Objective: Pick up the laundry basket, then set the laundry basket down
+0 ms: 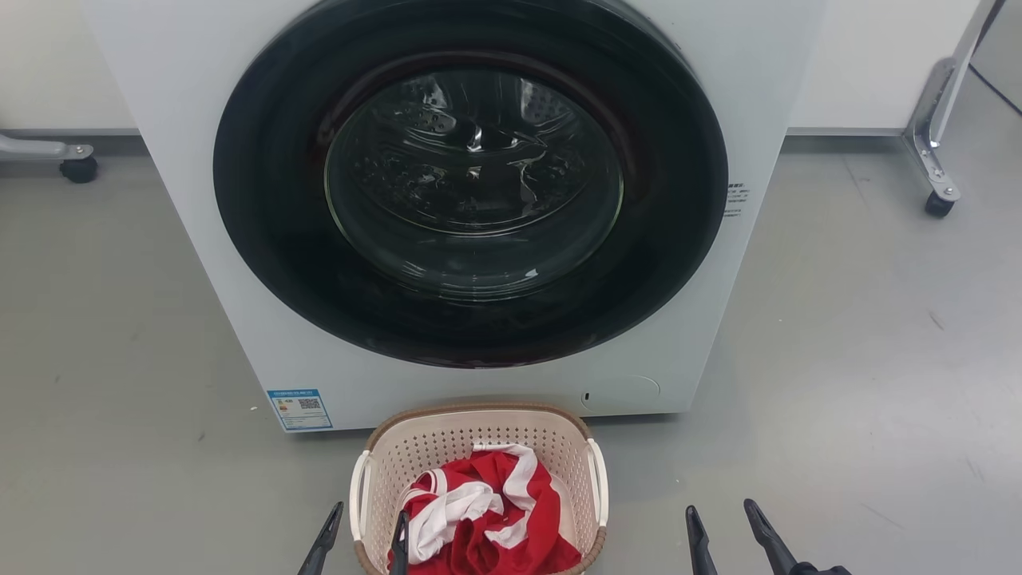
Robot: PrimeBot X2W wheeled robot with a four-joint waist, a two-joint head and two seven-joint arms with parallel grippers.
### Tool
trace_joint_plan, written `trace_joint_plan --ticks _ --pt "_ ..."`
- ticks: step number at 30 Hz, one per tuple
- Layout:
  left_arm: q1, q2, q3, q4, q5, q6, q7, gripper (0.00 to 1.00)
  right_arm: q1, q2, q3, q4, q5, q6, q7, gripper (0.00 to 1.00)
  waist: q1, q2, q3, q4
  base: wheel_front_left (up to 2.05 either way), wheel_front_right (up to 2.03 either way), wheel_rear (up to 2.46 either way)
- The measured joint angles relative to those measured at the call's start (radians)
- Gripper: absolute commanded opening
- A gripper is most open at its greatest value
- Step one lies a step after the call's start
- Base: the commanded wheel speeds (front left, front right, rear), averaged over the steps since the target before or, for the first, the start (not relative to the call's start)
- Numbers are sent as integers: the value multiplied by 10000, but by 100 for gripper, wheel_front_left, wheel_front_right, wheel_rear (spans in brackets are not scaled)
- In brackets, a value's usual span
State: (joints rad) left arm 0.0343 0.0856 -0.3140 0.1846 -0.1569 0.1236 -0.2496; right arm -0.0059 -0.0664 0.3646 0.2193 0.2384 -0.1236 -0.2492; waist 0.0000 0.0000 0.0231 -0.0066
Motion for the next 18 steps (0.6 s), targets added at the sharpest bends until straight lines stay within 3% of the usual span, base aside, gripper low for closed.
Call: trace_joint_plan --ticks 18 --pt "193 -77 104 65 -104 -2 0 100 180 35 -138 40 2 23 0 100 0 1 -132 -3 0 0 0"
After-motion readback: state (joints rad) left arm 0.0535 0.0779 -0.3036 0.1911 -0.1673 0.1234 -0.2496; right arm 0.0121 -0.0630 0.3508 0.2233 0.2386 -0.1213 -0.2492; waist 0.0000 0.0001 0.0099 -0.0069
